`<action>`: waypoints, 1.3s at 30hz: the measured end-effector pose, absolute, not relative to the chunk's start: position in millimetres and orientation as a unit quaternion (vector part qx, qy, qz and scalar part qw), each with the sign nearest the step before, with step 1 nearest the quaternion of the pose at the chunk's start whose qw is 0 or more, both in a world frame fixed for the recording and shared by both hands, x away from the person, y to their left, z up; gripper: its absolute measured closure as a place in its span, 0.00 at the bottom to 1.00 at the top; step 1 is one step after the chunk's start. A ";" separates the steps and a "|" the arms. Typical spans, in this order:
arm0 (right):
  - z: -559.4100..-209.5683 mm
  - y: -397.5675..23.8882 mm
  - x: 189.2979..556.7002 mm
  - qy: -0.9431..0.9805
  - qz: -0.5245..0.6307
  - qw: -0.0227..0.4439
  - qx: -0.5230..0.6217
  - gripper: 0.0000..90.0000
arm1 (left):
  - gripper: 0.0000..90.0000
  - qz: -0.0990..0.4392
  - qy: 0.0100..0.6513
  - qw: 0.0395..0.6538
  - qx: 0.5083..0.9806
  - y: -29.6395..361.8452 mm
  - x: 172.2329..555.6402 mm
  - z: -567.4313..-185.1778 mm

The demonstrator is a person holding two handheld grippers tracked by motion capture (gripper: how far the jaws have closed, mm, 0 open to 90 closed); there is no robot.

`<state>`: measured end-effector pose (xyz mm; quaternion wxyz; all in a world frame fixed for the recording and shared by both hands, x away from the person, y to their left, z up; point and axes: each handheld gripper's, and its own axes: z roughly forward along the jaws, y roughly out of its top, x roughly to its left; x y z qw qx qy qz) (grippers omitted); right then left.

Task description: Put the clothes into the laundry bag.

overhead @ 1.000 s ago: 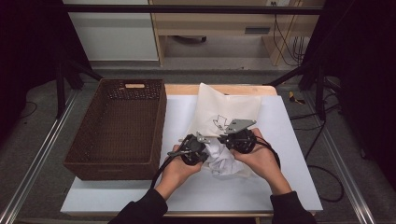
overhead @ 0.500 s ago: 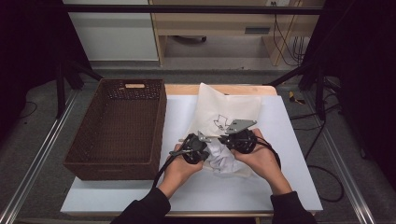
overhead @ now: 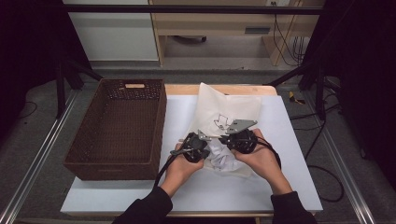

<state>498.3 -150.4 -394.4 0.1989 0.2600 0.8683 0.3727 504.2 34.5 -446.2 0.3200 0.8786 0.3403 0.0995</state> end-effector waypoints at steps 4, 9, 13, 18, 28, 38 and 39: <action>-395.0 -149.9 498.3 0.869 0.372 0.198 0.260 0.97 | 1.00 0.100 0.343 0.322 0.877 33.5 506.1 -447.2; -395.6 -150.5 498.6 0.871 0.367 0.198 0.259 0.97 | 1.00 0.104 0.348 0.327 0.873 32.3 507.1 -448.3; -397.0 -149.3 498.4 0.871 0.369 0.197 0.259 0.97 | 1.00 0.107 0.349 0.330 0.871 30.7 508.1 -449.0; -399.5 -149.9 498.5 0.872 0.366 0.195 0.260 0.97 | 1.00 0.109 0.351 0.331 0.869 29.5 510.2 -450.1; -402.7 -150.8 499.0 0.874 0.363 0.191 0.262 0.97 | 1.00 0.114 0.362 0.348 0.857 23.8 518.7 -455.2; -404.9 -151.7 499.9 0.874 0.362 0.190 0.263 0.97 | 1.00 0.121 0.369 0.363 0.847 21.9 525.4 -460.7; -405.1 -151.8 500.0 0.874 0.362 0.190 0.263 0.97 | 1.00 0.123 0.369 0.363 0.847 22.3 526.4 -460.7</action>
